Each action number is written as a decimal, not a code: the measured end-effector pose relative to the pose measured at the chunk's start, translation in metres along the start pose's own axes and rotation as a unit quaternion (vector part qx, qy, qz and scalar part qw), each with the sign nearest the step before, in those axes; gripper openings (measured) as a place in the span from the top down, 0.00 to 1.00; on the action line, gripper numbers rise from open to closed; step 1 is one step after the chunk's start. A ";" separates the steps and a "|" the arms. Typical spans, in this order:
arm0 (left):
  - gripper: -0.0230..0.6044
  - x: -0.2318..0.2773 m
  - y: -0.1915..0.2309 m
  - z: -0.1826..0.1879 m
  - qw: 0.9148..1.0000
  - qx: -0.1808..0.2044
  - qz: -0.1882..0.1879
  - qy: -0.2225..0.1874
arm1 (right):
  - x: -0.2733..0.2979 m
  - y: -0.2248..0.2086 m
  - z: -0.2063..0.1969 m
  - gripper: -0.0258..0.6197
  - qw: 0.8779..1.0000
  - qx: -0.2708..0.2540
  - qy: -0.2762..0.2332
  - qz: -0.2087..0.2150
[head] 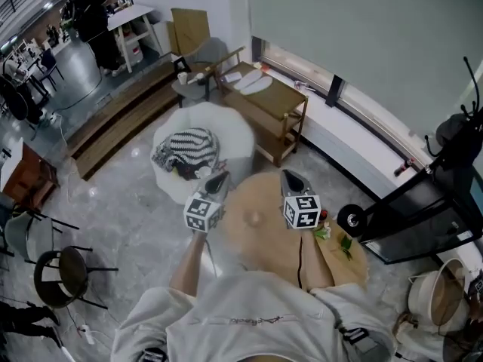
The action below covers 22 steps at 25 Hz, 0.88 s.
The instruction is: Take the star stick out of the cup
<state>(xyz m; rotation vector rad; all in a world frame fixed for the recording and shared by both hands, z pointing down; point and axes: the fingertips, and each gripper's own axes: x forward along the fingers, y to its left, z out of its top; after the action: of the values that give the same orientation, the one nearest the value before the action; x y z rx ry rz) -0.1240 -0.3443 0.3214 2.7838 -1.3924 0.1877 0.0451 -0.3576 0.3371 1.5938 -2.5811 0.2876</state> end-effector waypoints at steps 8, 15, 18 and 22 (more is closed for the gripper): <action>0.96 0.002 0.008 0.025 1.000 0.008 0.000 -0.017 | 0.008 0.021 0.020 0.96 1.000 -0.015 -0.010 0.016; 0.96 0.011 0.014 0.031 1.000 0.012 -0.002 -0.026 | 0.018 0.024 0.026 0.96 0.999 -0.027 -0.011 0.021; 0.96 0.012 0.015 0.036 1.000 0.011 -0.003 -0.027 | 0.021 0.023 0.029 0.96 0.999 -0.029 -0.012 0.021; 0.96 0.014 0.019 0.034 0.999 0.014 -0.006 -0.030 | 0.023 0.025 0.032 0.96 0.999 -0.030 -0.016 0.021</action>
<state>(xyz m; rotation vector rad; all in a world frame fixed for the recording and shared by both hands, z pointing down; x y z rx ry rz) -0.1276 -0.3697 0.2885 2.8436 -1.3947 0.1248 0.0126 -0.3738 0.3071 1.5402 -2.6233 0.1871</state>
